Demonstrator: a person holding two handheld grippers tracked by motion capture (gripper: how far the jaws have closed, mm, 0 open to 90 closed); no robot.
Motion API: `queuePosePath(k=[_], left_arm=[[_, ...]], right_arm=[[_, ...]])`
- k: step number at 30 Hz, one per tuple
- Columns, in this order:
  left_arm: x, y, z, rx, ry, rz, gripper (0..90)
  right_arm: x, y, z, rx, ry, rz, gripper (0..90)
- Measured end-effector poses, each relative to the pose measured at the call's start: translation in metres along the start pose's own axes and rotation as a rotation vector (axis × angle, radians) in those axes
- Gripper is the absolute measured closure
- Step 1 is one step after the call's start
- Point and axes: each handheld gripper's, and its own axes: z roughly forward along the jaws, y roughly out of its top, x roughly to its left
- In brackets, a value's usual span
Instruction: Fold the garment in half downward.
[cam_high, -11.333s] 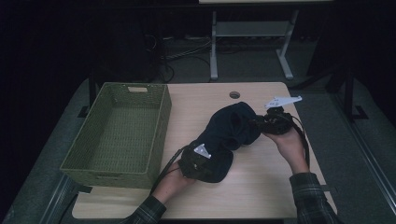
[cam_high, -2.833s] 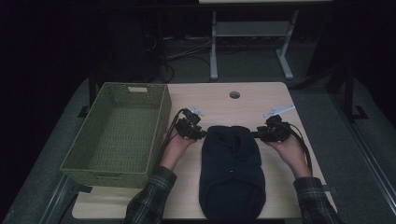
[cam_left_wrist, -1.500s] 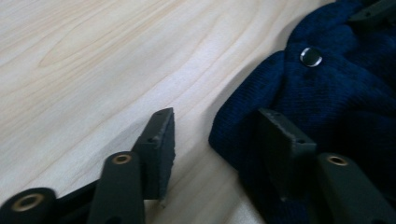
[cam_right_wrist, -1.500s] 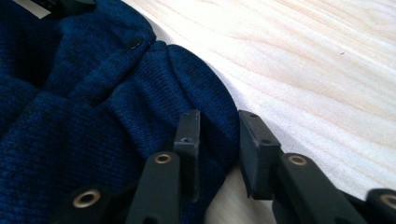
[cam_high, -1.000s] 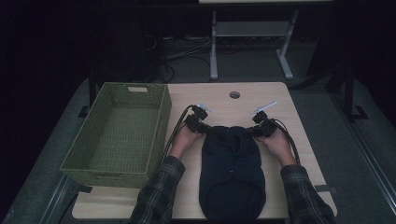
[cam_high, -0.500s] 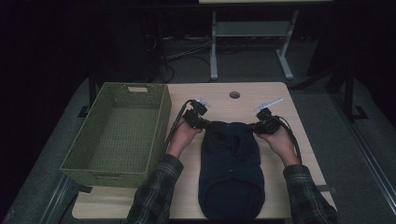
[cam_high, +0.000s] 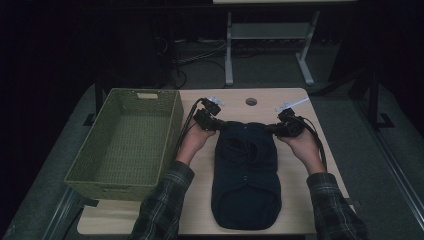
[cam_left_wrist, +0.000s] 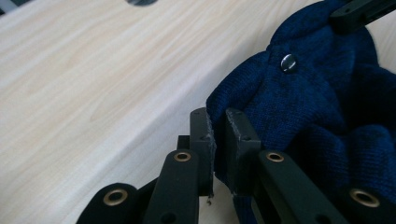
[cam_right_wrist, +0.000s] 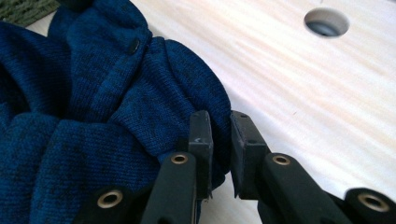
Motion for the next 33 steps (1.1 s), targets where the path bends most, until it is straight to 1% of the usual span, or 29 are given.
queuePosePath(k=[1,2,3,4,5,6,7,8,9,10,11,12,13,15,16,19,20,21,22,23,25,26,27,28,29,30,32,33], left_arm=[[0.0,0.002,-0.003,-0.004,0.002,0.005,82.6],[-0.001,0.004,-0.006,-0.008,0.007,0.009,82.6],[-0.001,0.006,-0.01,-0.015,0.01,0.012,82.6],[-0.001,0.008,-0.013,-0.023,0.012,0.016,82.6],[-0.001,0.012,-0.021,-0.039,0.019,0.024,82.6],[-0.001,0.012,-0.021,-0.039,0.019,0.024,82.6],[-0.001,0.017,-0.029,-0.053,0.028,0.03,82.6],[-0.001,0.017,-0.029,-0.053,0.028,0.03,82.6],[-0.001,0.02,-0.034,-0.063,0.035,0.035,82.6],[-0.001,0.023,-0.039,-0.07,0.047,0.047,82.6],[-0.002,0.027,-0.043,-0.085,0.061,0.053,82.6],[-0.002,0.028,-0.046,-0.091,0.066,0.053,82.6],[-0.003,0.031,-0.05,-0.098,0.076,0.062,82.6],[-0.006,0.032,-0.055,-0.114,0.089,0.066,82.6],[-0.009,0.031,-0.058,-0.119,0.099,0.075,82.5],[-0.013,0.028,-0.059,-0.125,0.109,0.082,82.5],[-0.014,0.026,-0.06,-0.126,0.111,0.078,82.5],[-0.017,0.022,-0.06,-0.127,0.109,0.067,82.5],[-0.017,0.022,-0.06,-0.127,0.109,0.067,82.5],[-0.019,0.019,-0.06,-0.126,0.106,0.062,82.4],[-0.025,0.013,-0.06,-0.123,0.097,0.069,82.5],[-0.025,0.013,-0.06,-0.123,0.097,0.069,82.4],[-0.029,0.009,-0.062,-0.125,0.091,0.078,82.5],[-0.029,0.009,-0.062,-0.125,0.091,0.078,82.4],[-0.031,0.006,-0.063,-0.129,0.086,0.077,82.4],[-0.034,0.004,-0.064,-0.131,0.082,0.078,82.4],[-0.039,0.0,-0.065,-0.131,0.077,0.081,82.3],[-0.041,-0.002,-0.066,-0.131,0.074,0.088,82.3]], right_arm=[[0.0,0.005,-0.005,-0.01,-0.001,-0.003,80.1],[0.0,0.005,-0.005,-0.01,-0.001,-0.003,80.1],[0.001,0.011,-0.009,-0.022,-0.01,-0.01,80.1],[0.001,0.011,-0.009,-0.022,-0.01,-0.01,80.1],[0.001,0.017,-0.015,-0.034,-0.017,-0.021,80.1],[0.001,0.017,-0.015,-0.034,-0.017,-0.021,80.1],[0.001,0.024,-0.022,-0.057,-0.016,-0.03,80.1],[0.001,0.024,-0.022,-0.057,-0.016,-0.03,80.1],[0.003,0.032,-0.029,-0.072,-0.03,-0.045,80.1],[0.003,0.032,-0.029,-0.072,-0.03,-0.045,80.1],[0.003,0.036,-0.033,-0.077,-0.033,-0.048,80.1],[0.005,0.041,-0.037,-0.083,-0.043,-0.057,80.1],[0.005,0.044,-0.039,-0.094,-0.05,-0.069,80.1],[0.007,0.05,-0.045,-0.107,-0.063,-0.078,80.1],[0.01,0.05,-0.047,-0.119,-0.072,-0.085,80.1],[0.013,0.048,-0.047,-0.127,-0.079,-0.089,80.0],[0.016,0.045,-0.047,-0.129,-0.082,-0.091,80.0],[0.02,0.041,-0.046,-0.132,-0.082,-0.094,80.0],[0.02,0.041,-0.046,-0.132,-0.082,-0.094,80.0],[0.025,0.034,-0.047,-0.137,-0.085,-0.101,80.0],[0.03,0.028,-0.048,-0.139,-0.088,-0.11,79.9],[0.03,0.028,-0.048,-0.139,-0.088,-0.11,79.9],[0.034,0.022,-0.049,-0.143,-0.084,-0.112,79.9],[0.034,0.022,-0.049,-0.143,-0.084,-0.112,79.9],[0.038,0.016,-0.051,-0.147,-0.085,-0.115,79.7],[0.038,0.016,-0.051,-0.147,-0.085,-0.115,79.7],[0.041,0.011,-0.052,-0.146,-0.078,-0.11,79.6],[0.044,0.005,-0.053,-0.156,-0.071,-0.102,79.6]])
